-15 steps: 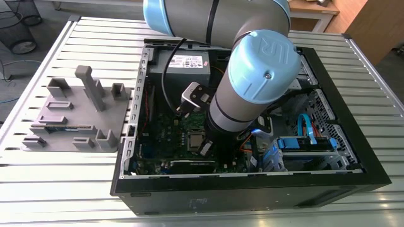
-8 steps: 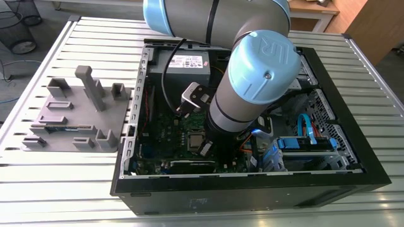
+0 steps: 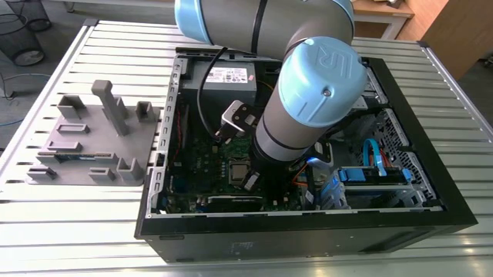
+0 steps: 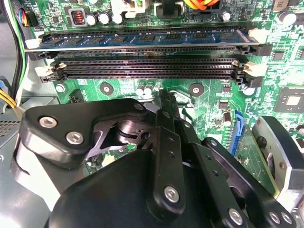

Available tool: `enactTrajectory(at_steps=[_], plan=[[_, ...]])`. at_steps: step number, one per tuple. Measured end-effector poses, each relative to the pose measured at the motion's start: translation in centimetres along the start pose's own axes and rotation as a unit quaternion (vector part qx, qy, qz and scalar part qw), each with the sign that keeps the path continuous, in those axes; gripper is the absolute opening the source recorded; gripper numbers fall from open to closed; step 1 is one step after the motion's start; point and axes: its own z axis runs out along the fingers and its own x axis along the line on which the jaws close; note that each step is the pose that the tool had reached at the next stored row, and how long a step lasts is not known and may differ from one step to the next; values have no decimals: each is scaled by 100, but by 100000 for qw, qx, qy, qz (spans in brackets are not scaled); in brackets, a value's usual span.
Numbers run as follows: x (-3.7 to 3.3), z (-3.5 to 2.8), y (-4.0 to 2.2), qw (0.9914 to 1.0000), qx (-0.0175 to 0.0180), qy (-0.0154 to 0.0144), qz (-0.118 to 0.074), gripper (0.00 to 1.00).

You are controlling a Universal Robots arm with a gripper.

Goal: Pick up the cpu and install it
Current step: 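Install the first cpu locking lever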

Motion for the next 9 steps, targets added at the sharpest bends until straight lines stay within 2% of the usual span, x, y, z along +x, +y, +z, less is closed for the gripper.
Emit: enactTrajectory(at_steps=[9], plan=[[-2, -16, 4, 100000, -11, -43, -5, 11]])
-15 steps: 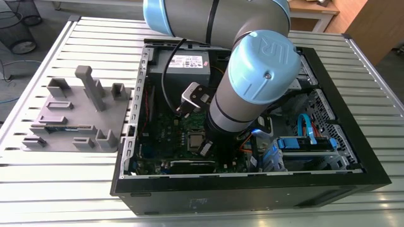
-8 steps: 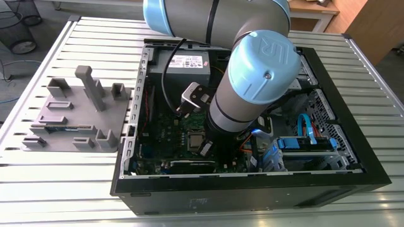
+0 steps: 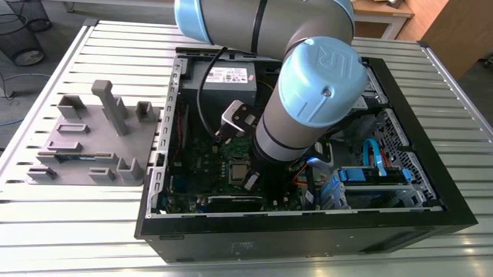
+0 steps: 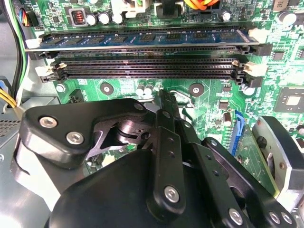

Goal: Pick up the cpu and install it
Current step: 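Install the first cpu locking lever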

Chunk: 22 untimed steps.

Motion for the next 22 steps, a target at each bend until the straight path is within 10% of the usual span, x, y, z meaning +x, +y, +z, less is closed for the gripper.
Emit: enactTrajectory(at_steps=[22], plan=[[10, -30, -4, 99999, 263, 361, -157, 11]])
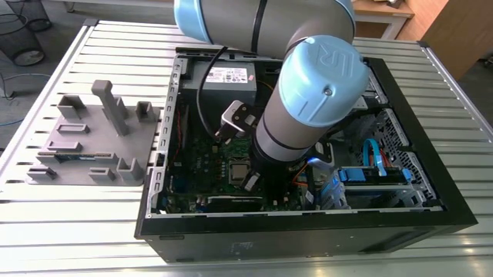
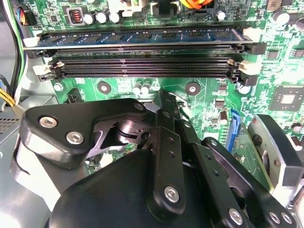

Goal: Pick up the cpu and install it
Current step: 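Install the first cpu locking lever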

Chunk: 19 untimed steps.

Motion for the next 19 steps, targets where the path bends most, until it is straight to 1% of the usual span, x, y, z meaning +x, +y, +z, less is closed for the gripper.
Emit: enactTrajectory(at_steps=[5, 15, 19], plan=[[9, 3, -6, 100000, -14, -8, -105, 11], [6, 3, -12, 100000, -18, 35, -262, 11], [3, -16, -8, 100000, -24, 17, -260, 11]])
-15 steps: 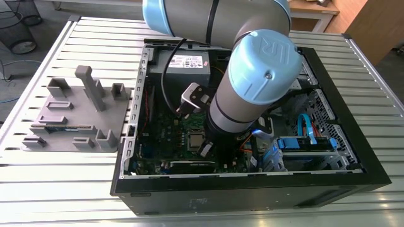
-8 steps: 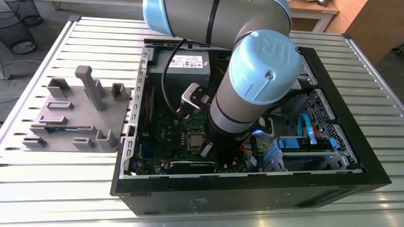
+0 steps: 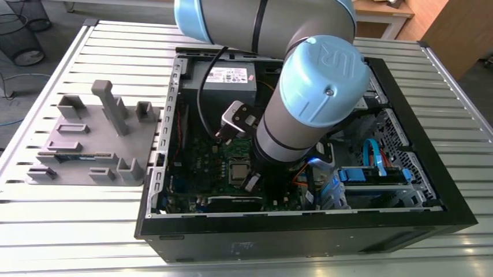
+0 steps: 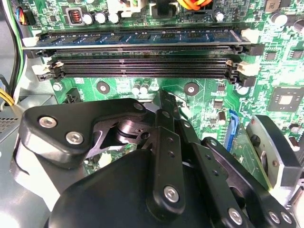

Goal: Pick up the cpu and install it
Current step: 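Install the first cpu locking lever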

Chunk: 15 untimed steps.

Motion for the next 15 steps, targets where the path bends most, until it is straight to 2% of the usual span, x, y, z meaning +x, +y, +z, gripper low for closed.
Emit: enactTrajectory(at_steps=[7, 12, 15], plan=[[0, -3, 1, 100000, -4, 37, -84, 11], [-1, 3, 1, 99968, 228, -412, 2486, 11], [-18, 6, 14, 99955, 276, -481, 2947, 11]])
